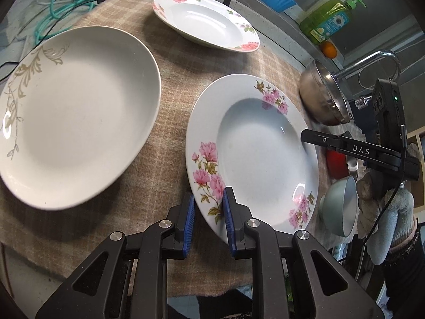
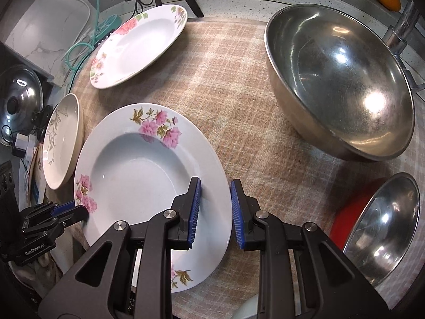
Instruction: Organize plates and bowls
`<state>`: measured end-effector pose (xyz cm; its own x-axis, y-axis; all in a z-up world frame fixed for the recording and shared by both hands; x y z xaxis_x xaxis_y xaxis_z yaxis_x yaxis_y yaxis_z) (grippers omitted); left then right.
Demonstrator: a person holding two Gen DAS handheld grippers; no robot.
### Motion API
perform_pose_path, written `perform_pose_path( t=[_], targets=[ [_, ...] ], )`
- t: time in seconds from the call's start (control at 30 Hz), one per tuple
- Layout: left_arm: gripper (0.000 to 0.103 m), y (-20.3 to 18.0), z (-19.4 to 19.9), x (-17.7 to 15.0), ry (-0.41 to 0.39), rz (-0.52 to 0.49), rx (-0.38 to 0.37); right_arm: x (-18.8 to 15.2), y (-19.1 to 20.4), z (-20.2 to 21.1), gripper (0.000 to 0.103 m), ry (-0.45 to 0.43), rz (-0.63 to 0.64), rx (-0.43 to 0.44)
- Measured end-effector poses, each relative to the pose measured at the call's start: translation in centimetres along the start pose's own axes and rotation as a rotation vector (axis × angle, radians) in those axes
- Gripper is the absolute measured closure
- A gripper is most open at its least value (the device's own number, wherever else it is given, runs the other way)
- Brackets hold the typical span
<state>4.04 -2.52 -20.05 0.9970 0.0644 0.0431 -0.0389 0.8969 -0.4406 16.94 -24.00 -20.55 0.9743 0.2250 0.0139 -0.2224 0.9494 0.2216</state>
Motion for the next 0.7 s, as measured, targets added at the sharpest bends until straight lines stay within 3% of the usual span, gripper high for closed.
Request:
perform_pose_path(
  t=[0.7],
  targets=[
    [0.083, 0.2, -0.1, -3.0, 0.025, -0.002, -0.019, -0.8, 1.4, -0.4, 0.079, 0.009, 0.024, -0.024]
  ],
)
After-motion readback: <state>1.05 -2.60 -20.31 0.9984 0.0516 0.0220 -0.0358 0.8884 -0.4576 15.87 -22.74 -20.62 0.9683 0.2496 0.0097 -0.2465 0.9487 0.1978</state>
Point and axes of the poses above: each gripper's, at about its wrist camera, not at the fingertips, and z roughly against the way its jaws point, y to its left, x to its top, the point moved 3 cm from there along -z, roughly the way its jaws point, and after that the axes turned 13 degrees about y, right-handed, at the moved point
